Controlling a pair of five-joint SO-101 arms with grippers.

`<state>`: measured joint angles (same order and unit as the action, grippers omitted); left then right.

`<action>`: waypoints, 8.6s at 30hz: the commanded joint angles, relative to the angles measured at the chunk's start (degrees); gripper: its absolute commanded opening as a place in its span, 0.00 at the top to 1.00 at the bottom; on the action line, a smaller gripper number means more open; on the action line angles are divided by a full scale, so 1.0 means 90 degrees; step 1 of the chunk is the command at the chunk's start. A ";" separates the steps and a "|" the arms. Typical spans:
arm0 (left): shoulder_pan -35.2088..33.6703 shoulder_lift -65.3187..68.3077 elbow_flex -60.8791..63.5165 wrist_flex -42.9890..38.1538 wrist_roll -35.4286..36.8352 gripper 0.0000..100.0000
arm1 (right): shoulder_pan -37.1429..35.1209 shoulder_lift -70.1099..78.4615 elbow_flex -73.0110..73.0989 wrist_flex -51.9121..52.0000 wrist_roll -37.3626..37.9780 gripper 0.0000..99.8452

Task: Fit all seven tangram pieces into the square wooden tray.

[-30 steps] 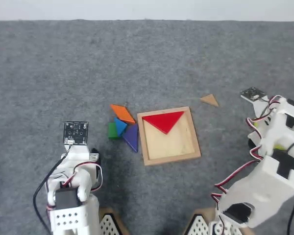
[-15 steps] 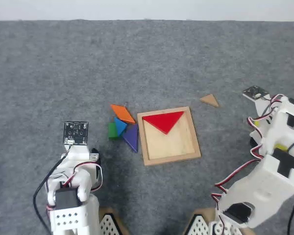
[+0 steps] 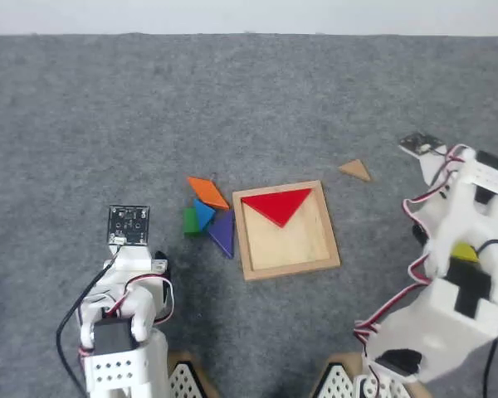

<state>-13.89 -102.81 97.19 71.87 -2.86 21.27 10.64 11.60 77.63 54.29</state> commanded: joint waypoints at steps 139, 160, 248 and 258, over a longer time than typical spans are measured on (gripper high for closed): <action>-0.0010 -0.0147 -0.0073 0.0039 0.0068 0.90 | 0.0698 0.1705 -0.0947 0.0220 0.1143 0.65; -0.0010 -0.0147 -0.0073 0.0039 0.0068 0.90 | 0.0718 0.1753 -0.0928 0.0220 0.1612 0.65; -0.0020 -0.0147 -0.0073 0.0039 0.0068 0.90 | 0.1382 0.0249 0.0840 -0.0230 0.3800 0.63; -0.0020 -0.0147 -0.0073 0.0039 0.0068 0.90 | 0.1480 0.0620 0.0830 -0.0513 0.3858 0.63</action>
<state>-13.89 -102.81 97.19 71.87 -2.86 33.23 15.38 19.34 74.46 88.13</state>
